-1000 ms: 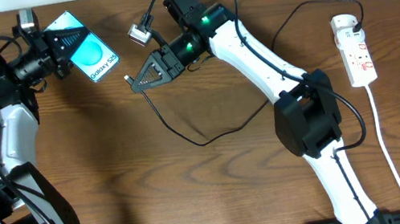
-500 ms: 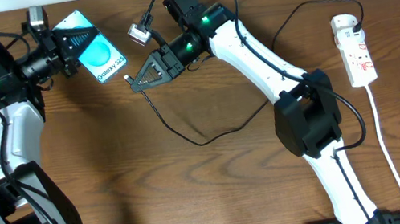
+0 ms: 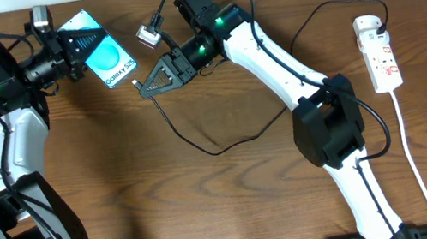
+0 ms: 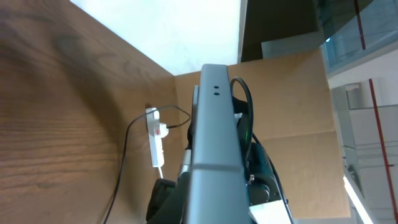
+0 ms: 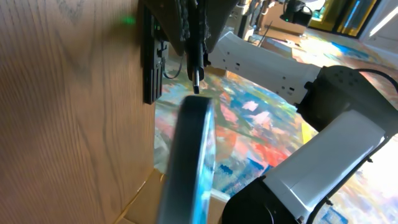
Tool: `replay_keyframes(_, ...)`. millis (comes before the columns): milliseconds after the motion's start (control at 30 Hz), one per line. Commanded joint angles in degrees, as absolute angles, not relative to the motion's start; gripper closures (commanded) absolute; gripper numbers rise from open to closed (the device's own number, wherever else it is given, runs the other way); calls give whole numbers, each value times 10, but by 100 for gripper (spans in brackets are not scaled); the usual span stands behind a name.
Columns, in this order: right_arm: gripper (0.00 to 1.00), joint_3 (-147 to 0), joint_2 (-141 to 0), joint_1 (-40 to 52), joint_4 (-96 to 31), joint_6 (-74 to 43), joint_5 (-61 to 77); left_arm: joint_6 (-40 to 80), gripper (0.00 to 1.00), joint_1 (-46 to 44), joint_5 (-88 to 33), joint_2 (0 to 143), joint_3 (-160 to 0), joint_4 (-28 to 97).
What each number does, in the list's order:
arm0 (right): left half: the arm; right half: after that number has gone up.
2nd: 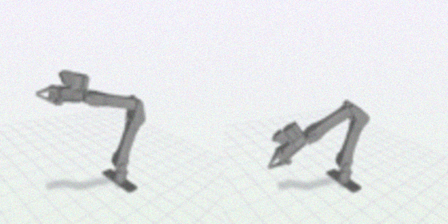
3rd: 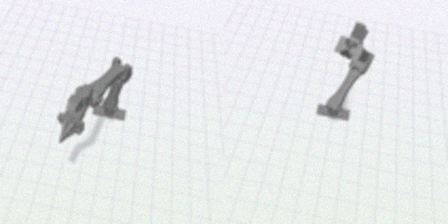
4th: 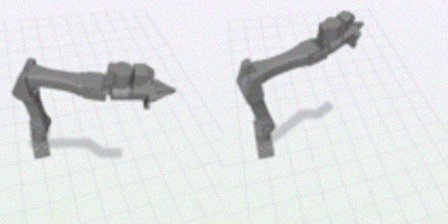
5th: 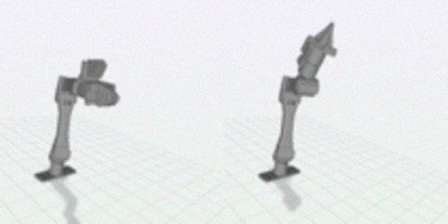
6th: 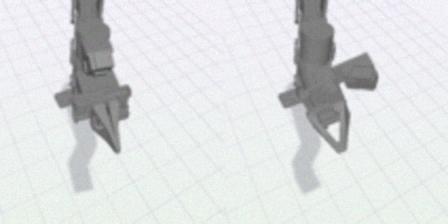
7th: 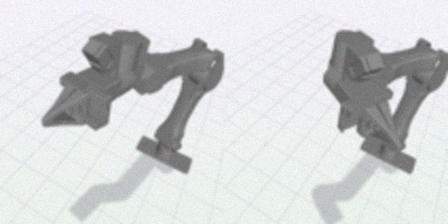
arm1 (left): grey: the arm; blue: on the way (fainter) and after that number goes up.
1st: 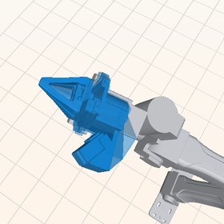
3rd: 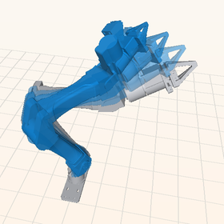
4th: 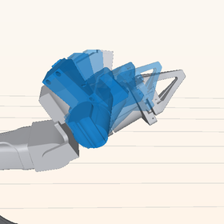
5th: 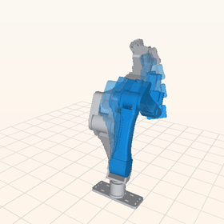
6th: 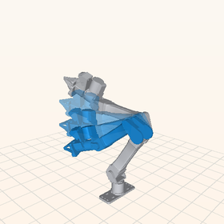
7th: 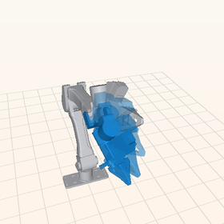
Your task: Plug charger to phone and switch on socket
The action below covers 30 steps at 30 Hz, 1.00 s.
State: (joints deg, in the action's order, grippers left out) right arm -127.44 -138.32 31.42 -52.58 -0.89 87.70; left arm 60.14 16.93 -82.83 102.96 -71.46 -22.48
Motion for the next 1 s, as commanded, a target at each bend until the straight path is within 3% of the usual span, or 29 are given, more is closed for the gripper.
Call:
replay_keyframes(0,99,-1276,-1379,316,-524,-13,894,581,93,169,-823,1030,-700,-228)
replay_keyframes(967,99,-1276,-1379,316,-516,-17,893,583,93,169,-837,1030,-687,-276)
